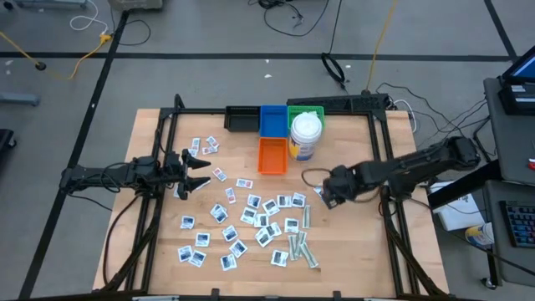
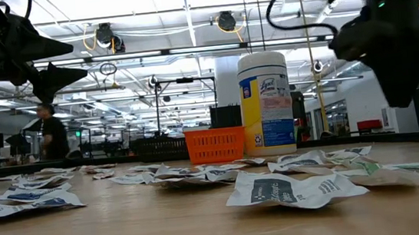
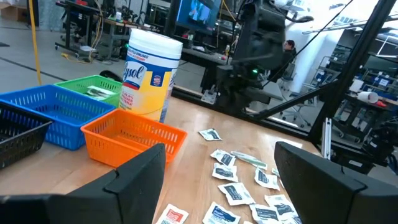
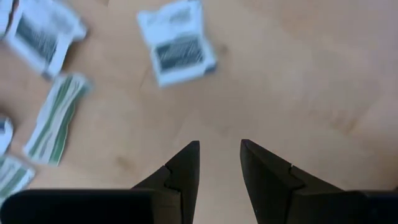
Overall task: Pick & Place First Aid Supplies
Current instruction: Put the green bandage pack into the green bin
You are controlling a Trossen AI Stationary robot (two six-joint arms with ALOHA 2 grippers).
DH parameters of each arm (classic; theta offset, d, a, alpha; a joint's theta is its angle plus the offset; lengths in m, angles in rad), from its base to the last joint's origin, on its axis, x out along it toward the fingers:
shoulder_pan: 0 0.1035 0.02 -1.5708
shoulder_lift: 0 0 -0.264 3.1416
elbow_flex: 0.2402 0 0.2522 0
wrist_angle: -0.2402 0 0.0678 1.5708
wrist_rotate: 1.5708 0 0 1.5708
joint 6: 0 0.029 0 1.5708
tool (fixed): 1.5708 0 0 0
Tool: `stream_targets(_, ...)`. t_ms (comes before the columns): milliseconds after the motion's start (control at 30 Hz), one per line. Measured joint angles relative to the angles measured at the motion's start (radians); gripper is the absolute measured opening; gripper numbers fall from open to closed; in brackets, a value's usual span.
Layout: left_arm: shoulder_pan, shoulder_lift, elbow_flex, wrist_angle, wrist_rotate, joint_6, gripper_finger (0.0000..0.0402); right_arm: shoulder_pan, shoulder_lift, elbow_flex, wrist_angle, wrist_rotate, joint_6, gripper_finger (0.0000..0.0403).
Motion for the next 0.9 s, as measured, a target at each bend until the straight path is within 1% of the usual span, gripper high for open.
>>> stream_targets(267, 0.000, 0.000, 0.000, 0.000, 0.000, 0.000, 0.0306, 0.232, 0.001, 0.000, 0.019, -0.003, 0.195, 0.0109)
stream_targets(400, 0.000, 0.000, 0.000, 0.000, 0.000, 0.000, 0.0306, 0.322, 0.024, 0.000, 0.041, -0.004, 0.295, 0.0112)
stream_targets(467, 0.000, 0.000, 0.000, 0.000, 0.000, 0.000, 0.0306, 0.340, 0.048, 0.009, 0.036, -0.032, 0.327, 0.0122)
stream_targets(533, 0.000, 0.000, 0.000, 0.000, 0.000, 0.000, 0.0306, 0.356, 0.086, 0.031, 0.031, -0.053, 0.333, 0.0141)
stream_targets(667, 0.000, 0.000, 0.000, 0.000, 0.000, 0.000, 0.0306, 0.377, 0.175, 0.121, 0.034, -0.051, 0.328, 0.0192)
stream_targets(733, 0.000, 0.000, 0.000, 0.000, 0.000, 0.000, 0.0306, 0.384, 0.225, 0.173, 0.040, -0.050, 0.319, 0.0211)
stream_targets(800, 0.000, 0.000, 0.000, 0.000, 0.000, 0.000, 0.0306, 0.385, 0.275, 0.228, 0.038, -0.050, 0.319, 0.0222)
stream_targets(900, 0.000, 0.000, 0.000, 0.000, 0.000, 0.000, 0.0306, 0.387, 0.360, 0.317, 0.036, -0.051, 0.319, 0.0225)
